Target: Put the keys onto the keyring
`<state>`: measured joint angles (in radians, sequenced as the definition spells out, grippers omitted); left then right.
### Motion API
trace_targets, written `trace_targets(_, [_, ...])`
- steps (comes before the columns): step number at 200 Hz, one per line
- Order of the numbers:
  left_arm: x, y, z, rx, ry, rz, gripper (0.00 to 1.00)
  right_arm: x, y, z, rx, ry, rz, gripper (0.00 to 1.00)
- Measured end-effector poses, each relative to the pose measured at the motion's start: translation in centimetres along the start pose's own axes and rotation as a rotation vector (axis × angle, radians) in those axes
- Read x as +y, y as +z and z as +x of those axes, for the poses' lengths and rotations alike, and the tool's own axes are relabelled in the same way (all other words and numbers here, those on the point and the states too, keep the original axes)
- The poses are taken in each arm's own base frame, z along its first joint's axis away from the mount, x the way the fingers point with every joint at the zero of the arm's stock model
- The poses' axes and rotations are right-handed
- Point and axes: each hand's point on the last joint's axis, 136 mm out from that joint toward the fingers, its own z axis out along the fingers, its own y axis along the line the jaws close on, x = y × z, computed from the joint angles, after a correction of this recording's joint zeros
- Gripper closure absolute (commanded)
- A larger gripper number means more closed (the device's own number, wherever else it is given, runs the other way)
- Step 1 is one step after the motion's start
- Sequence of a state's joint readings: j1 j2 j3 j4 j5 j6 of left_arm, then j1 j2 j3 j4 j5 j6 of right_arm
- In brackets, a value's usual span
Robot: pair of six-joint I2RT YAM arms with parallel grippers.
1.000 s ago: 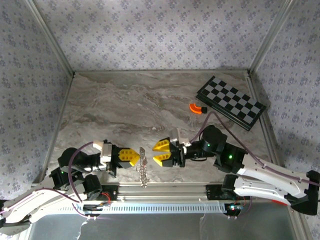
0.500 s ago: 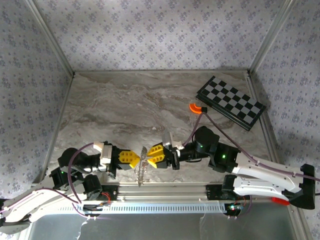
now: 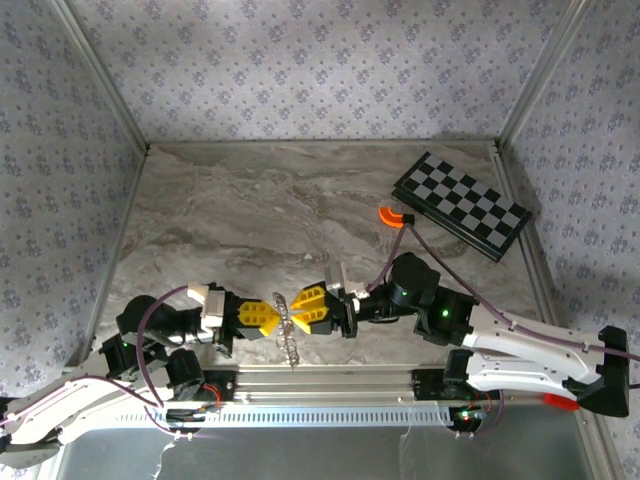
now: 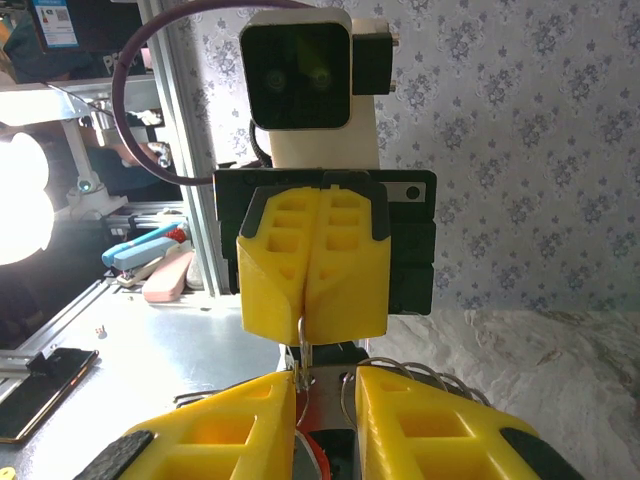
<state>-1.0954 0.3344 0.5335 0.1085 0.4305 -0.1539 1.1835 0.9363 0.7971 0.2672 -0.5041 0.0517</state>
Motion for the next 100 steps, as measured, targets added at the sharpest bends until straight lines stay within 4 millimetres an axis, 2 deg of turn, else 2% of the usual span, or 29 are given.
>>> trace_targets(100, [0.15, 0.14, 0.18, 0.007, -0.003, -0.005, 1.00, -0.01, 0.29, 0.23, 0.004, 0.002, -0.003, 0.76])
